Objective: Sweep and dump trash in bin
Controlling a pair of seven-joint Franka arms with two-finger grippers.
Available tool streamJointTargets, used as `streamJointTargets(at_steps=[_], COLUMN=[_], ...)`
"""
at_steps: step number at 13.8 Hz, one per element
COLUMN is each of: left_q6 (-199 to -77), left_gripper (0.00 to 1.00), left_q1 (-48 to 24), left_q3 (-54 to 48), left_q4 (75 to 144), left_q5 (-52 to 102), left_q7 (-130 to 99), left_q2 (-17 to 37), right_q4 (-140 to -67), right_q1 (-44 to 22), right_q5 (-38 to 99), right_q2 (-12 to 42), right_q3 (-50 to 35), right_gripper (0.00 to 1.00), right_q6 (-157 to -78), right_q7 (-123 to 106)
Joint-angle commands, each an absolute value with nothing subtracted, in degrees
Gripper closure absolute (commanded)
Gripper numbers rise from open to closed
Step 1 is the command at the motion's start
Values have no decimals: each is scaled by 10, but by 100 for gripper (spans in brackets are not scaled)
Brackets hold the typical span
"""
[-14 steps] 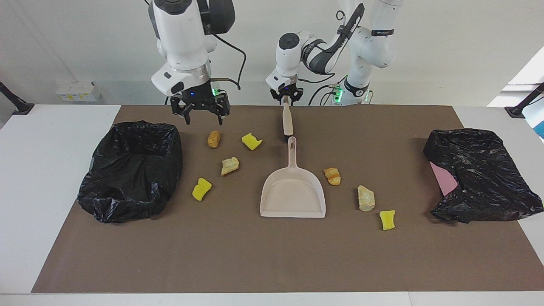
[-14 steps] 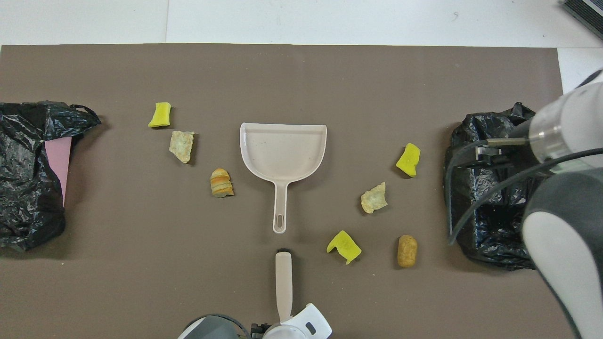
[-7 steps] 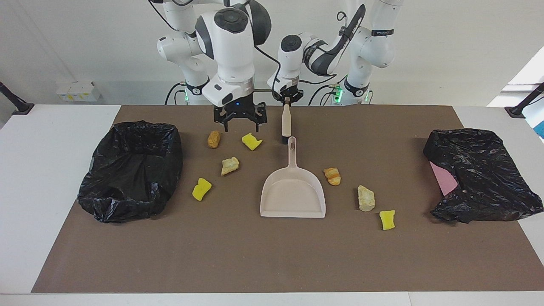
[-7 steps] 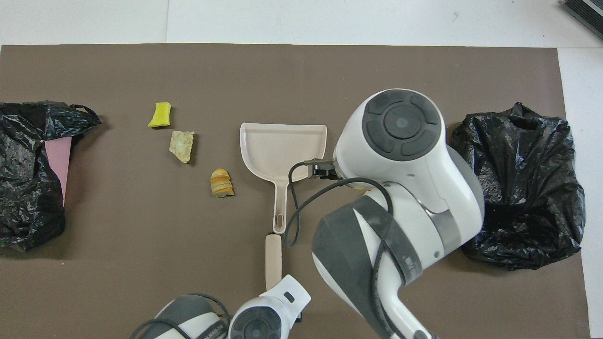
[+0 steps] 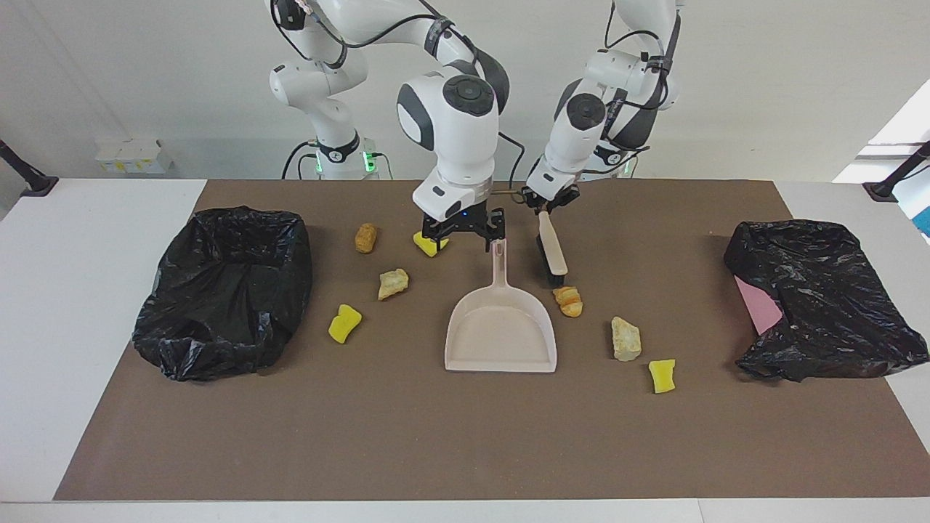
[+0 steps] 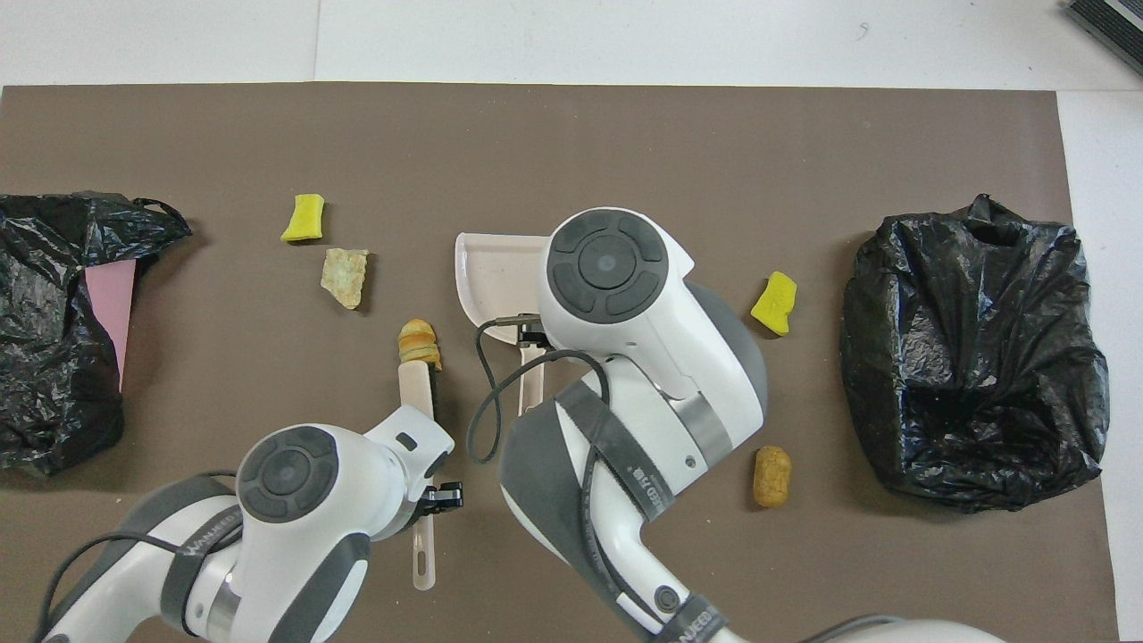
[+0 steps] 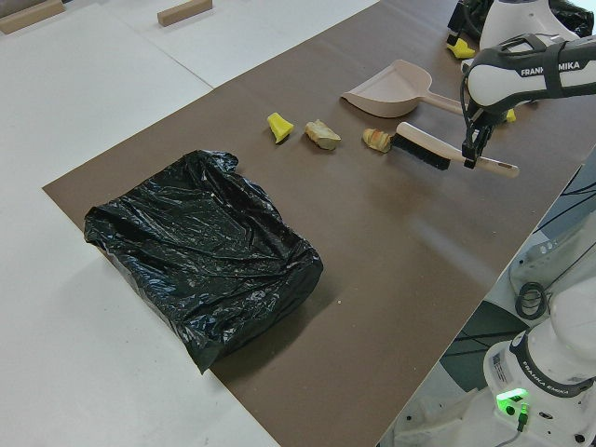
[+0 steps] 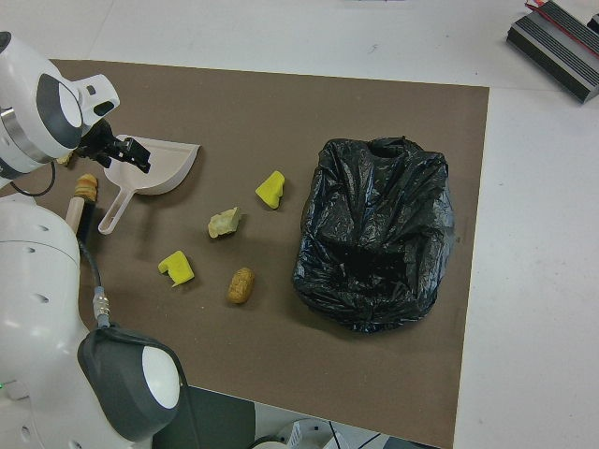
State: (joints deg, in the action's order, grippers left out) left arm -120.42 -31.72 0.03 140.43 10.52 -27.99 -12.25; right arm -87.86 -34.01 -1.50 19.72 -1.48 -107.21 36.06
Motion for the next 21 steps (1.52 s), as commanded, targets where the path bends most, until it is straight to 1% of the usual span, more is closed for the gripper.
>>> streamJointTargets(at_steps=[1,3,5,8,10,12,13,15,16,17,18,19,21], left_q6=[-1146,-1141,-1147,-1146,-1141,-1149,-1151,-1154,-1157,-1156,-1159,-1167,-1187], left_gripper=[100,100,100,100,100,100,100,100,100,100,100,100,100], left_q1=[-270,-250,-223,-178,-148,-122,-101,-75,-58,-41,-35,-21,-4], left_q3=[-6,-4,-4,-4,-4,-4,-4,-4,-4,-5,-4,-4,-4], left_q4=[1357,1339,1326,1274,1229,1209,1196,1168,1158,1144,1136,1125,1119], left_q5=[112,106,104,99,71,61,54,48,28,18,17,17,11], left_q7=[-235,-222,-198,-172,-164,-138,-114,-80,-66,-53,-41,-15,26], left_q2=[-130,-120,-108,-67,-35,-12,1,31,41,49,58,75,103], right_q4=[-866,-880,-889,-913,-948,-968,-971,-971,-971,-971,-971,-970,-970], right_q1=[-355,-370,-378,-381,-386,-386,-386,-386,-386,-386,-386,-385,-385], right_q5=[-9,-7,1,3,2,3,4,4,11,16,16,16,16], right_q2=[221,230,244,248,246,239,237,237,237,236,237,237,237], right_q3=[-12,-13,-13,-13,-13,-14,-15,-17,-17,-17,-17,-17,-17], right_gripper=[0,0,0,0,0,0,2,18,24,29,30,38,61], right_q6=[-1099,-1133,-1137,-1144,-1179,-1191,-1191,-1191,-1190,-1188,-1188,-1189,-1188], right_q7=[380,387,395,395,399,399,399,398,398,398,398,398,398])
